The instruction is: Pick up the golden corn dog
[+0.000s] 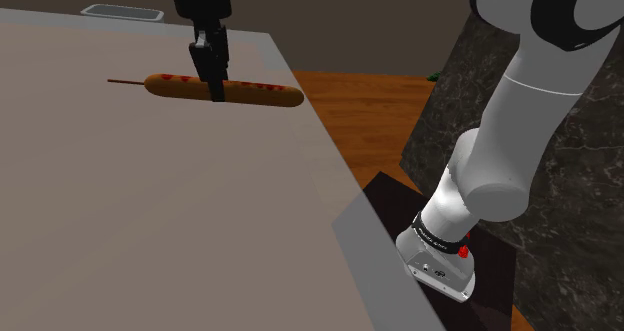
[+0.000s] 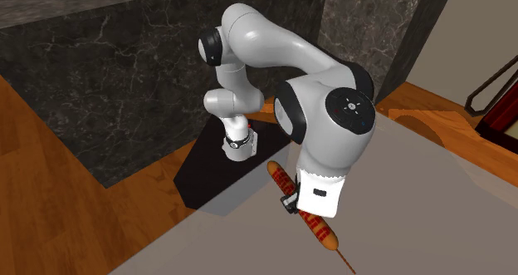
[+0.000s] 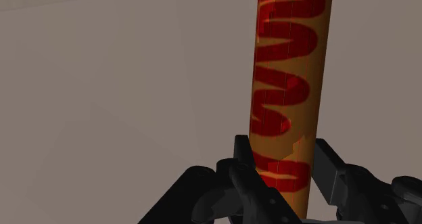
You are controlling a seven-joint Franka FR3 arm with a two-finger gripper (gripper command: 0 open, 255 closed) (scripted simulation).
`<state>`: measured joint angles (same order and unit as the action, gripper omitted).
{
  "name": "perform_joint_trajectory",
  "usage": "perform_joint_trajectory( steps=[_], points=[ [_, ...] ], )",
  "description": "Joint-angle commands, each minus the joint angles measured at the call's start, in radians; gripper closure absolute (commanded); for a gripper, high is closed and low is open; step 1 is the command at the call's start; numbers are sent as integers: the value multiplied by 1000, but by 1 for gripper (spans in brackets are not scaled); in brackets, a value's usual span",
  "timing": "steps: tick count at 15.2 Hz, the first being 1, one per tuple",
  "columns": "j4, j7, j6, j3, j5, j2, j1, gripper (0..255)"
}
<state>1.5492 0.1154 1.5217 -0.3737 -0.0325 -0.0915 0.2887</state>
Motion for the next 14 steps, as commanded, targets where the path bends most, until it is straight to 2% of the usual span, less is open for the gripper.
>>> perform_joint_trajectory(
  steps=[1,8,14],
  points=[
    [2,0,1,0,0,0,0,255],
    [1,0,2,0,0,-1,0,255],
    [-109,-5,-87,-3,-8,-24,6,255]
  ],
)
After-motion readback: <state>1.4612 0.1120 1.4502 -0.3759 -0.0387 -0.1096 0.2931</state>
